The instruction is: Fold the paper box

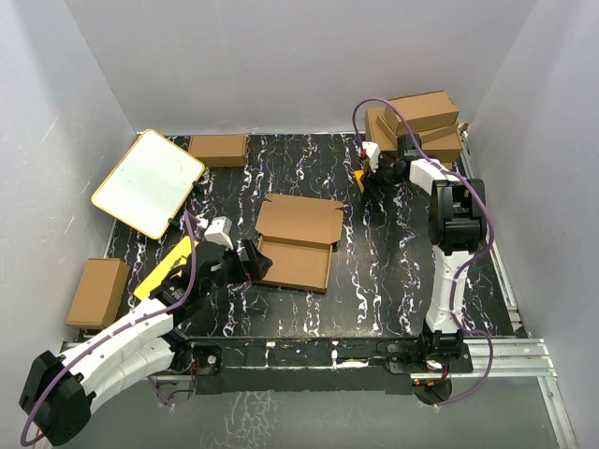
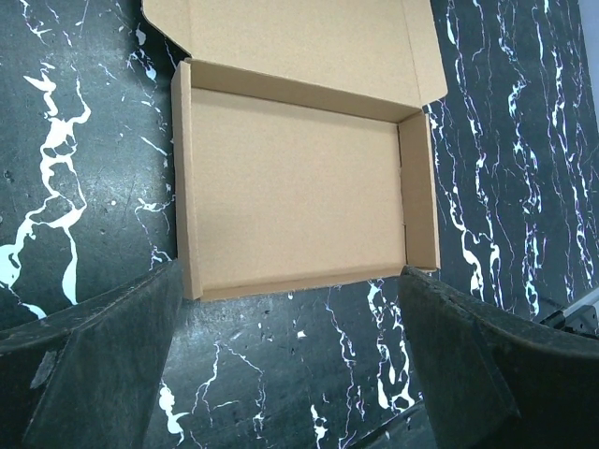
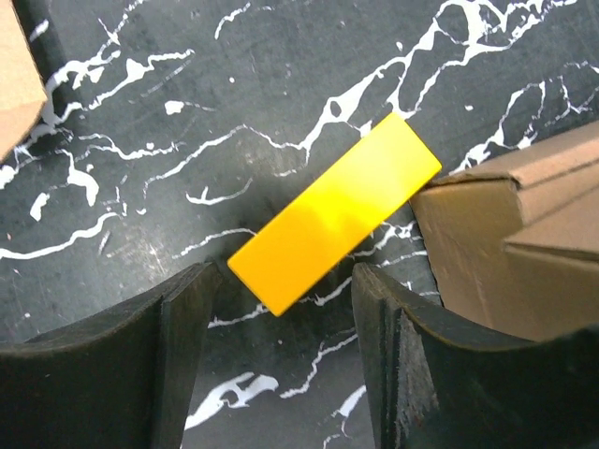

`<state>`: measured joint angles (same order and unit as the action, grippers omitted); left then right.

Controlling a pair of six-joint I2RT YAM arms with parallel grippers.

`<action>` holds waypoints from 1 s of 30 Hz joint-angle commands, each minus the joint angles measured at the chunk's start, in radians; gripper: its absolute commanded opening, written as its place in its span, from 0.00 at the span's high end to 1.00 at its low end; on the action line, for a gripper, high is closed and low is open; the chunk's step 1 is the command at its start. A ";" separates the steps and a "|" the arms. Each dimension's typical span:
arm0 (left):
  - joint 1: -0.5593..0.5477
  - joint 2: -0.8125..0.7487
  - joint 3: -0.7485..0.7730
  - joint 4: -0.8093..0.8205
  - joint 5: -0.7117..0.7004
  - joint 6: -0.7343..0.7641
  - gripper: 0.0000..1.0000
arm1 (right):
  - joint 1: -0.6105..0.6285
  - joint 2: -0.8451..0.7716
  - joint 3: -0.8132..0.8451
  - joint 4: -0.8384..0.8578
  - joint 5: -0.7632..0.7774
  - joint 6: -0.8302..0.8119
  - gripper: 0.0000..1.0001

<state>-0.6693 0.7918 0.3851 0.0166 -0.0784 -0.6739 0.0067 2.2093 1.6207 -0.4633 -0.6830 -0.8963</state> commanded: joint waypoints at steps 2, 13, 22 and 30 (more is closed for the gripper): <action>0.007 -0.033 0.014 -0.014 -0.006 -0.006 0.05 | 0.018 -0.044 -0.015 0.094 -0.003 0.111 0.33; 0.007 -0.046 0.023 -0.019 -0.003 -0.013 0.05 | 0.078 -0.037 -0.032 0.236 0.233 0.407 0.33; 0.007 -0.054 0.026 -0.024 -0.004 -0.019 0.05 | 0.092 -0.046 -0.047 0.249 0.294 0.444 0.67; 0.007 -0.050 0.045 -0.036 0.003 -0.021 0.05 | 0.090 -0.157 -0.142 0.258 0.264 0.442 0.87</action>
<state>-0.6693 0.7536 0.3855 -0.0090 -0.0784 -0.6926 0.1028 2.1723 1.5322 -0.2329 -0.4152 -0.4644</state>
